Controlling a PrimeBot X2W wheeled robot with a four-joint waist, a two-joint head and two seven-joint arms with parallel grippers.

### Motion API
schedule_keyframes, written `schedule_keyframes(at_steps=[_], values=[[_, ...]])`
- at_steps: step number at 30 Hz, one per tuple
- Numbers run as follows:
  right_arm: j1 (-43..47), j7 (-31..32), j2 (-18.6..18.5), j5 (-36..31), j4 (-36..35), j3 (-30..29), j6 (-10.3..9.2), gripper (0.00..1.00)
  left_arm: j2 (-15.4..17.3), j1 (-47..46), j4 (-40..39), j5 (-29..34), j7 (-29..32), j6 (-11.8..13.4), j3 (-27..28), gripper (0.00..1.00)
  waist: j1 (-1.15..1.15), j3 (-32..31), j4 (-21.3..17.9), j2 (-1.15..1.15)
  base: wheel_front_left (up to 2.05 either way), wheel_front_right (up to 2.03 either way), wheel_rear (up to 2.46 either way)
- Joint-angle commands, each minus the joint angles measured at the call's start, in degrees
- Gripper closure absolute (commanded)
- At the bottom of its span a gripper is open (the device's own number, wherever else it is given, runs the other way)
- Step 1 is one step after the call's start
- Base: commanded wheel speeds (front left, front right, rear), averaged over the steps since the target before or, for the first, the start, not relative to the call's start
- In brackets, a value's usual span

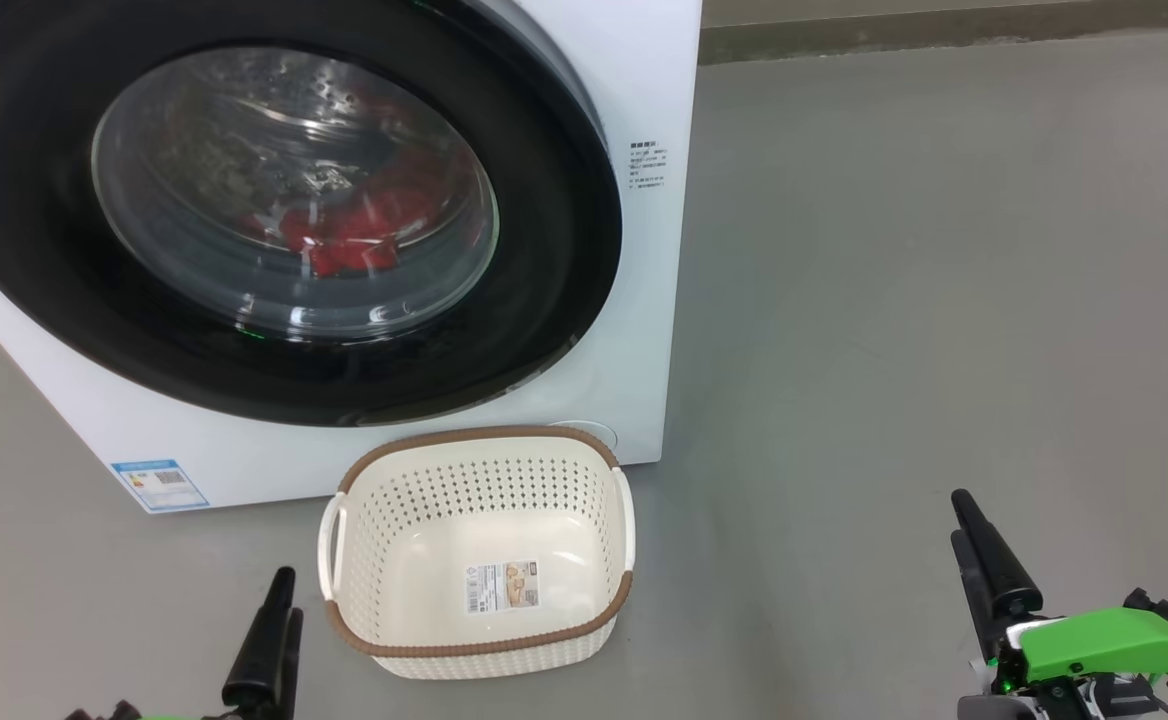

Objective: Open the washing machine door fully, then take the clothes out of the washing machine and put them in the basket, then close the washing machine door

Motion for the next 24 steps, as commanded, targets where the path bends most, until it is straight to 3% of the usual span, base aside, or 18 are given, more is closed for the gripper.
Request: schedule_keyframes(at_steps=[1, 24], values=[[-3.0, -0.6, -0.9, -1.6, -1.2, 0.6, 0.0, 0.0, 1.0, -2.5, -1.8, 1.5, -0.5, -0.1, 0.1, 0.0, -0.01, 0.0, 0.0, 0.0, 0.0, 0.0, 0.0], [-5.8, -4.5, -1.3, -22.1, -0.9, 4.0, -0.01, 0.0, 0.7, -3.7, -4.1, 19.7, -4.4, -0.2, 0.7, 0.0, -0.01, 0.1, -0.3, 0.0, 0.0, 0.0, 0.0]])
